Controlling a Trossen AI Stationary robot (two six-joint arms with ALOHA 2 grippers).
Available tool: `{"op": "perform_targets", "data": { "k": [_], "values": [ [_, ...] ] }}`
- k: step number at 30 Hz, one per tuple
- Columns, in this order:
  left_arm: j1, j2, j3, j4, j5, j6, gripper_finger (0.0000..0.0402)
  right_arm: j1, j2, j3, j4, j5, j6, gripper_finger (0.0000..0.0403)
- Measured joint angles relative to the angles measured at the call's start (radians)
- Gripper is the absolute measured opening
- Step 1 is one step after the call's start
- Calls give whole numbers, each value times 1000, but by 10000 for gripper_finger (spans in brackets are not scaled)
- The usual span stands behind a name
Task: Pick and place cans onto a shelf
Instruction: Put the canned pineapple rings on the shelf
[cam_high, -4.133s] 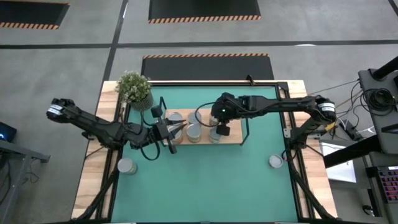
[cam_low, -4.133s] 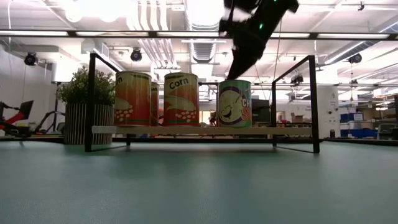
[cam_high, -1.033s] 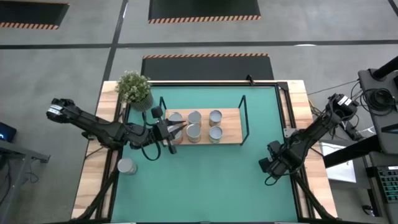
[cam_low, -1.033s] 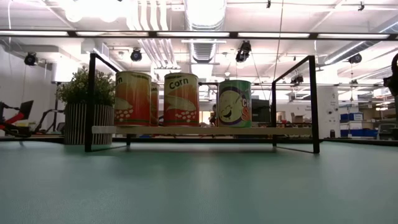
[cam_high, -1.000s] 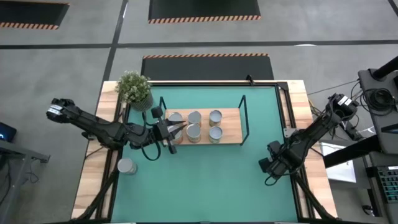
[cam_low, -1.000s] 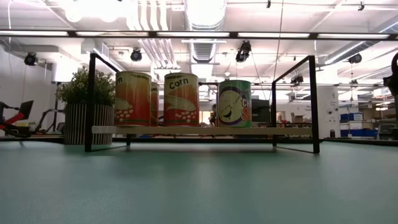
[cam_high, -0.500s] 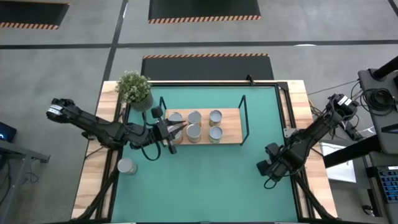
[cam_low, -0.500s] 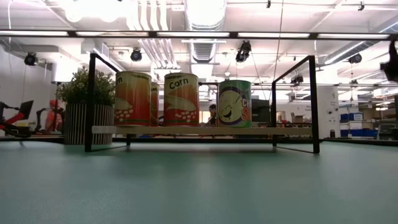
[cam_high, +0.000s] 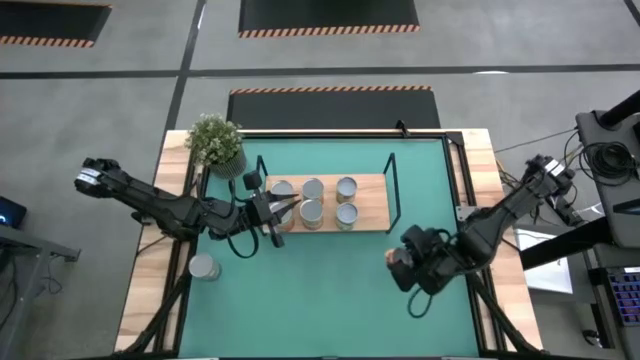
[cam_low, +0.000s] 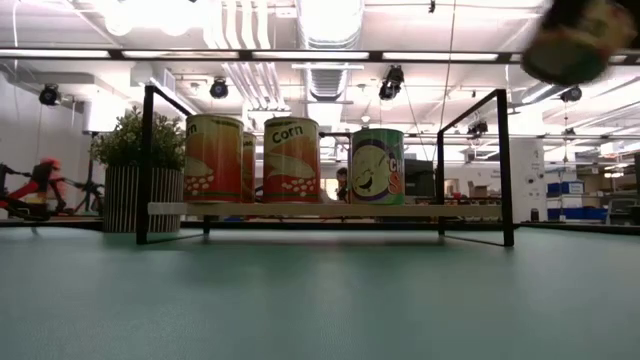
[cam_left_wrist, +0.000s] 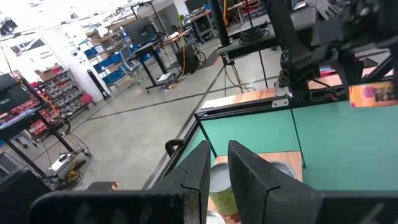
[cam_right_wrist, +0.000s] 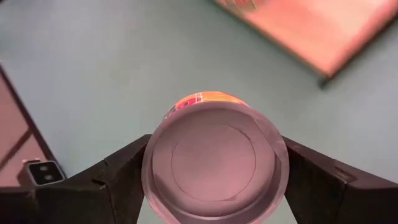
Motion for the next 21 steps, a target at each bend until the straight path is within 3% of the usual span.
{"op": "perform_targets", "data": {
  "k": [5, 13, 21],
  "values": [
    [0, 0, 0, 0, 0, 0, 39, -100, 82, 188, -27, -1, -275, 292],
    [0, 0, 0, 0, 0, 0, 39, -268, 224, 502, -269, 0, -589, 293],
    [0, 0, 0, 0, 0, 0, 39, -446, 339, 653, -478, -14, -939, 293]
  ]
}}
